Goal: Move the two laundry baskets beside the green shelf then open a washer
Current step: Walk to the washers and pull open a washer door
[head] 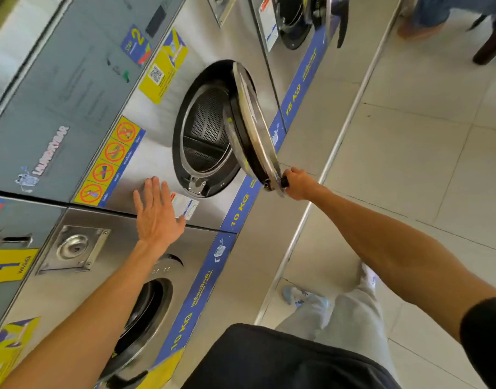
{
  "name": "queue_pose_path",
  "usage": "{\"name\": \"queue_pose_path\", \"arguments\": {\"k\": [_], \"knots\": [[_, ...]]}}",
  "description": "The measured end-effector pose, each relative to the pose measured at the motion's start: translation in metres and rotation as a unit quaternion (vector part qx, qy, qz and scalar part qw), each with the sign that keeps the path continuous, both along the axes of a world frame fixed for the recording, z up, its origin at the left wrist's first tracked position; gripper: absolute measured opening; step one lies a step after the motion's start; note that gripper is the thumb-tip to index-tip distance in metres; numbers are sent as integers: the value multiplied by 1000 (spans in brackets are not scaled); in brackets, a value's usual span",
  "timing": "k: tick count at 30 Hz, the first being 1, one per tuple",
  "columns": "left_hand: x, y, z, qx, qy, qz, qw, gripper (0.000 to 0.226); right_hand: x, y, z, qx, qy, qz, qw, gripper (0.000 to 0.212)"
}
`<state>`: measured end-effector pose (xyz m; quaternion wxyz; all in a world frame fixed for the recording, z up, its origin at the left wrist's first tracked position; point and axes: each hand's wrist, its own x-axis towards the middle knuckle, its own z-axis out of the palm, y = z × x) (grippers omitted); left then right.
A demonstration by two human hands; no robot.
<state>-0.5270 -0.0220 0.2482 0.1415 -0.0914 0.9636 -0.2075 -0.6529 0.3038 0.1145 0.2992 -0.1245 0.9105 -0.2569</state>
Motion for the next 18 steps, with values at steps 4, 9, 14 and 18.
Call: {"name": "queue_pose_path", "arguments": {"k": [4, 9, 14, 18], "knots": [[-14, 10, 6, 4, -31, 64, 997, 102, -19, 58, 7, 65, 24, 78, 995, 71], [-36, 24, 18, 55, -37, 153, 986, 102, -43, 113, 10, 59, 44, 96, 993, 93], [-52, 32, 36, 91, -43, 213, 972, 102, -69, 147, 12, 75, 59, 109, 989, 87], [-57, 35, 44, 93, -20, 210, 973, 97, -83, 160, 16, 91, 63, 113, 987, 77]]}}
